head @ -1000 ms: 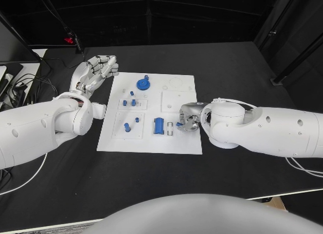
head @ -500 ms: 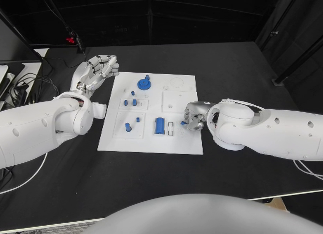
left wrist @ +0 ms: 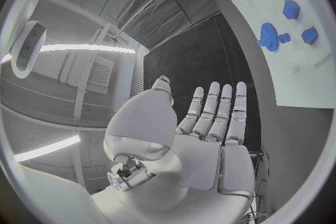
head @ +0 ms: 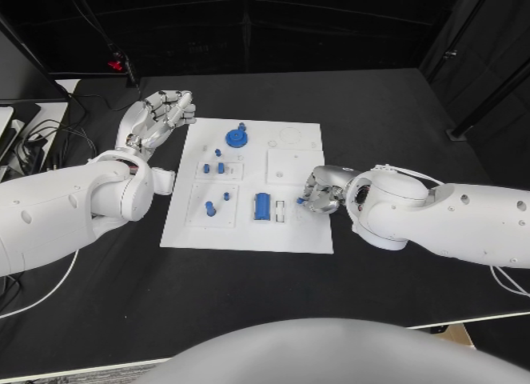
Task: Assemble the parts on the task board
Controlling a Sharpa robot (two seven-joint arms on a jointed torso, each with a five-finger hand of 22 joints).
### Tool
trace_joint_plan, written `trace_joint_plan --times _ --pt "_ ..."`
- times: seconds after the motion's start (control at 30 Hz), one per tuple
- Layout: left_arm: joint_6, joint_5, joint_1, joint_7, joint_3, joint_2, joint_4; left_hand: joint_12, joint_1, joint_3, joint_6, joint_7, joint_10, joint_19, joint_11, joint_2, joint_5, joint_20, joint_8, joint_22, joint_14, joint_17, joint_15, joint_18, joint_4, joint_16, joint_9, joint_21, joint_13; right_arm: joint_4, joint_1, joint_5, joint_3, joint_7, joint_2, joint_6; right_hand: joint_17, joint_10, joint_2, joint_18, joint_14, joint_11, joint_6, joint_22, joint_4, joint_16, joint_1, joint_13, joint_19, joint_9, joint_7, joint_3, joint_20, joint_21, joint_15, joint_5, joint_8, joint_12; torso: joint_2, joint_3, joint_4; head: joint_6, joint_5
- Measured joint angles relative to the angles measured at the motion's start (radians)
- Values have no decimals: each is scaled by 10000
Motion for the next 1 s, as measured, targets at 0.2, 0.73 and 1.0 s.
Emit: trace_joint_plan --times 0.2,0.73,1.0 --pt "7 0 -2 0 0 3 -6 0 0 0 0 0 0 0 0 0 0 0 0 0 0 0 0 0 0 0 0 0 0 179 -18 465 -17 243 -374 -476 -1 3 -42 0 38 -71 288 0 -9 0 -42 0 0 17 -29 -85 0 0 -37 -41 -160 0 -7 -1 0 0 26" --pt "20 0 -7 -1 0 69 -50 0 0 0 0 0 0 0 0 0 0 0 -1 1 0 1 0 0 0 -1 0 0 0 2 -1 3027 -5 1218 -583 -1458 -2 3 -54 0 37 -70 758 0 -71 0 -54 0 38 31 8 -195 -38 0 -36 2 -401 0 -15 -12 12 0 -28" --pt "26 0 -7 -4 0 64 -52 0 0 0 0 0 0 0 0 0 0 0 -1 1 0 2 0 -1 0 -1 0 0 0 -99 1 4974 -4 1733 -582 -1577 -2 3 -54 -1 37 -70 934 0 -69 0 -54 0 38 31 45 -254 -38 0 -36 40 -499 0 -6 -4 18 0 44"
